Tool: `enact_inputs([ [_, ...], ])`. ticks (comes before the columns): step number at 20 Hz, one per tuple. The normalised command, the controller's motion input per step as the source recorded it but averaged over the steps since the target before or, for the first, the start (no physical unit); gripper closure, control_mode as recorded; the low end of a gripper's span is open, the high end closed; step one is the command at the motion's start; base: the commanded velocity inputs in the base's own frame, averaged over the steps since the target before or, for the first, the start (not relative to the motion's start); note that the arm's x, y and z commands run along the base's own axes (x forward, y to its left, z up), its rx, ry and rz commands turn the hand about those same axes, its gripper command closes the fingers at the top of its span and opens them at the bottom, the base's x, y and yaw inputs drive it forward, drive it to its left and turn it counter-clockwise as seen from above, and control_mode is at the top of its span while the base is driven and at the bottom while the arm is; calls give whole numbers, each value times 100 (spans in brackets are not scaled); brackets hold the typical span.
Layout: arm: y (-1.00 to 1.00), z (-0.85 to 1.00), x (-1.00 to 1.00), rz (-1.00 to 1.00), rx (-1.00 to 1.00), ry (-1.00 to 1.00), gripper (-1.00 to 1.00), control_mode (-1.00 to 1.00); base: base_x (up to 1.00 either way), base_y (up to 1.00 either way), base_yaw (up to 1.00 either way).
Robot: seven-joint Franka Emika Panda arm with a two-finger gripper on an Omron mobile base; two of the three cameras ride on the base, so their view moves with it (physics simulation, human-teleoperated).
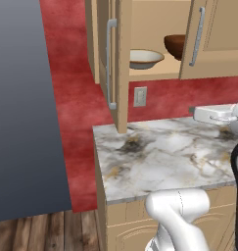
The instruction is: Open the cabinet. Pick the bowls from the counter and place them in the cabinet. Then close the cabinet.
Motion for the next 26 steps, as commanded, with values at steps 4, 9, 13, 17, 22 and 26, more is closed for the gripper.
enact_inputs([
  [4, 33, 0, -33, 0, 0, -5, -100, -100, 0, 0, 0],
  [9, 30, 0, -33, 0, 0, -7, -100, -100, 0, 0, 0],
  [13, 34, 0, -27, 0, 0, -8, -100, -100, 0, 0, 0],
  [17, 32, 0, -21, 0, 0, -9, -100, -100, 0, 0, 0],
  [22, 25, 0, -17, -1, 0, -9, -100, -100, 0, 0, 0],
  [26, 19, 0, -16, -2, 0, -10, -100, -100, 0, 0, 0],
])
